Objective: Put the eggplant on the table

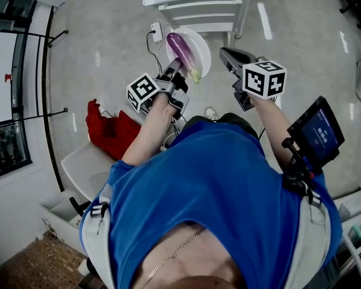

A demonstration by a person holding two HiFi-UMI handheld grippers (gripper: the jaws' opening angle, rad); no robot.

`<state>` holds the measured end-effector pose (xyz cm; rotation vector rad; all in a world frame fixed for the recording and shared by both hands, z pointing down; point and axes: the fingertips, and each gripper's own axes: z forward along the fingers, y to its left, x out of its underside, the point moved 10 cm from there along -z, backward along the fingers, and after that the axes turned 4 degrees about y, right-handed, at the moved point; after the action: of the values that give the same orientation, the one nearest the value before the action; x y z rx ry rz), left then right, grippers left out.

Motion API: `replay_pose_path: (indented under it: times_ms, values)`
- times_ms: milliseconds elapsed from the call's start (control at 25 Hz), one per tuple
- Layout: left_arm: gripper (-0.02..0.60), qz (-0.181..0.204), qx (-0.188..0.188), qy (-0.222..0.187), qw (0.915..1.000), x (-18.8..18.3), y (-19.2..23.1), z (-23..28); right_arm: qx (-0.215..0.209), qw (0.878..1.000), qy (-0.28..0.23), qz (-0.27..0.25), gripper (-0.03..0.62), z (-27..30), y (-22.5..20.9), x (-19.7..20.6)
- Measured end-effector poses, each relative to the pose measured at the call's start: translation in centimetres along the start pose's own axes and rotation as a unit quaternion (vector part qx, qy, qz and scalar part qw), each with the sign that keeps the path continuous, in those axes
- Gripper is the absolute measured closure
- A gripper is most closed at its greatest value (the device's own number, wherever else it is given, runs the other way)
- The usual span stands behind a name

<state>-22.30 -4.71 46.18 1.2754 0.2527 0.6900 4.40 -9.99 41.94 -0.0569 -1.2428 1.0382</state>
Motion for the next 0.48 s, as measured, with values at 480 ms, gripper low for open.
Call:
replay_pose_path:
  times_ms: [480]
  values:
    - [0.557, 0.003, -0.015, 0.02, 0.9997, 0.05, -0.2, 0.94, 0.008, 1.0, -0.005, 0.022, 0.592, -0.29, -0.66, 0.37]
